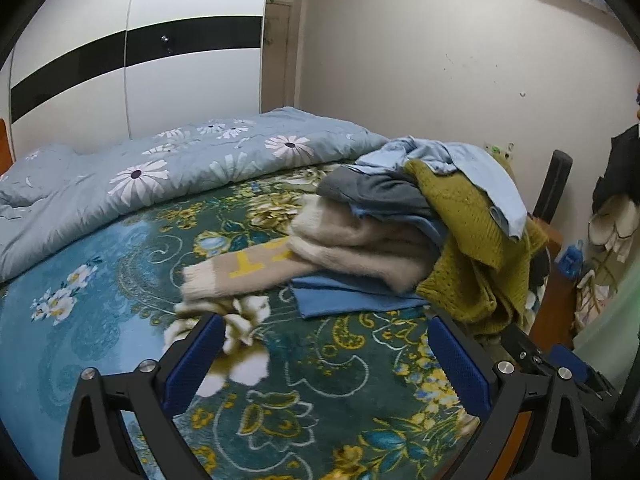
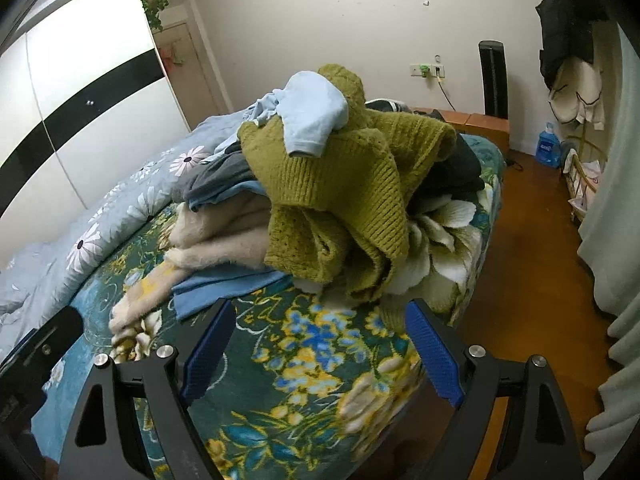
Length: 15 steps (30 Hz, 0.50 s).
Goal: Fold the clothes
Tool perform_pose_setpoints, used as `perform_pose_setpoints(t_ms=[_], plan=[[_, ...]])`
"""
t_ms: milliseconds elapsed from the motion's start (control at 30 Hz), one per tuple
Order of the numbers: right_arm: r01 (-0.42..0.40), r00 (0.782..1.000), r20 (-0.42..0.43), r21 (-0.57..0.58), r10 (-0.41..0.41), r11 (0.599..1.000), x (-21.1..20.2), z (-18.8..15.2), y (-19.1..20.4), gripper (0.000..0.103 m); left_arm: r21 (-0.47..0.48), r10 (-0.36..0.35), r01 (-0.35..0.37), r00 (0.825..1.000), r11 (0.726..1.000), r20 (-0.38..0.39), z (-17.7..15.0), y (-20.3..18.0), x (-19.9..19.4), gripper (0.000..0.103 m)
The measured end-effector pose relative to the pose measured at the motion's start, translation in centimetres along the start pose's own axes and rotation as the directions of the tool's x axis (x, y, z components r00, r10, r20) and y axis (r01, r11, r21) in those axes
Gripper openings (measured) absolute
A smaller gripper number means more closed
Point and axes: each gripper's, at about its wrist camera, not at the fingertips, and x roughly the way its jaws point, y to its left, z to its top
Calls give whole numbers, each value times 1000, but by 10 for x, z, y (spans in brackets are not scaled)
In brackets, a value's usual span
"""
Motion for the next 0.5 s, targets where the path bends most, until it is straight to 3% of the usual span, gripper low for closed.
perform_pose_setpoints(t_ms=[200,500], plan=[[9,999,34,-50,-7,999,2,2,0,88,-21,-26,26,1000,999,-2,-3,1,17,103],[87,996,24,-137,-85,987,14,1,17,88,-53,-65,64,998,997,-3,-8,2,43,103]])
